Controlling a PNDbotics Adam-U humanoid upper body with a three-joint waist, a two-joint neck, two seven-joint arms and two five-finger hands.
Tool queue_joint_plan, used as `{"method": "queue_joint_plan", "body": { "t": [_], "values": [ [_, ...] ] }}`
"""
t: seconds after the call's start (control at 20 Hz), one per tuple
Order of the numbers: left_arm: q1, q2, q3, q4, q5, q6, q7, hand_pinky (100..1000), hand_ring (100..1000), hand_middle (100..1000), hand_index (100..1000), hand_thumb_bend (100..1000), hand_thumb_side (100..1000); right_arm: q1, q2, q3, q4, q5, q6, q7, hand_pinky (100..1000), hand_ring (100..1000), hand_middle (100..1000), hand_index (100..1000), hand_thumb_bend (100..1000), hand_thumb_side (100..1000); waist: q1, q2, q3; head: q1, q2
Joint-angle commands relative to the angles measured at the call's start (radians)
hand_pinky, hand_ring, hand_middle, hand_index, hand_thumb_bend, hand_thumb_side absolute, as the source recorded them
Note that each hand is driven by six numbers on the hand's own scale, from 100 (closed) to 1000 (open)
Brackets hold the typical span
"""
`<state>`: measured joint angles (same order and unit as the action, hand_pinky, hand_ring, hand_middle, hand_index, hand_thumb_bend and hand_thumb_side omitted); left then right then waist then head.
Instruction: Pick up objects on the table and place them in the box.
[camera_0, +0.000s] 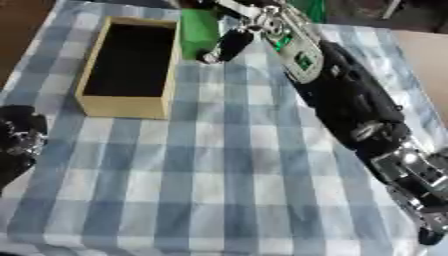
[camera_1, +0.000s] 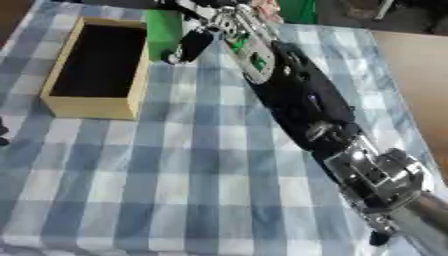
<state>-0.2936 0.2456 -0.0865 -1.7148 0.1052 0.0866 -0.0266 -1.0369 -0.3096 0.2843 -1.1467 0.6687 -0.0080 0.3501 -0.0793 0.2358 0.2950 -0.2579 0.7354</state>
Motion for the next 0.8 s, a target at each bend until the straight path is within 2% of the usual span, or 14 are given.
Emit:
{"method": "queue_joint_plan", "body": {
  "t": [0.05,0.35,0.6,0.75,0.8],
  "values": [
    [-0.019,0.007,-0.004,-0.017,-0.003,-0.003,-0.011,531,575,529,653,233,143,-0.043,0.025,0.003,0.012,0.032,-0.009,-0.018,735,793,426,593,305,100,0.006,-0.013,0.007,-0.010,-0.015],
    [-0.028,0.003,-0.013,-0.018,-0.005,-0.006,-0.029,532,578,531,654,233,144,-0.074,0.087,0.026,0.029,0.063,-0.036,-0.016,738,796,444,611,297,100,0.006,-0.010,0.034,-0.026,-0.024],
    [-0.042,-0.002,-0.020,-0.019,-0.007,-0.007,-0.040,533,579,532,655,232,143,-0.071,0.131,0.042,0.055,0.085,-0.049,-0.003,745,811,536,677,303,100,0.002,0.000,0.054,-0.035,-0.033],
    [-0.049,-0.006,-0.022,-0.019,-0.007,-0.007,-0.045,533,580,533,655,232,144,-0.062,0.152,0.046,0.083,0.106,-0.054,0.004,751,822,575,706,324,100,0.000,0.005,0.062,-0.036,-0.038],
    [-0.050,-0.006,-0.022,-0.019,-0.007,-0.008,-0.046,533,580,533,655,232,144,-0.059,0.157,0.048,0.091,0.112,-0.058,0.007,759,835,628,764,396,100,0.000,0.006,0.064,-0.037,-0.040]
  ]
}}
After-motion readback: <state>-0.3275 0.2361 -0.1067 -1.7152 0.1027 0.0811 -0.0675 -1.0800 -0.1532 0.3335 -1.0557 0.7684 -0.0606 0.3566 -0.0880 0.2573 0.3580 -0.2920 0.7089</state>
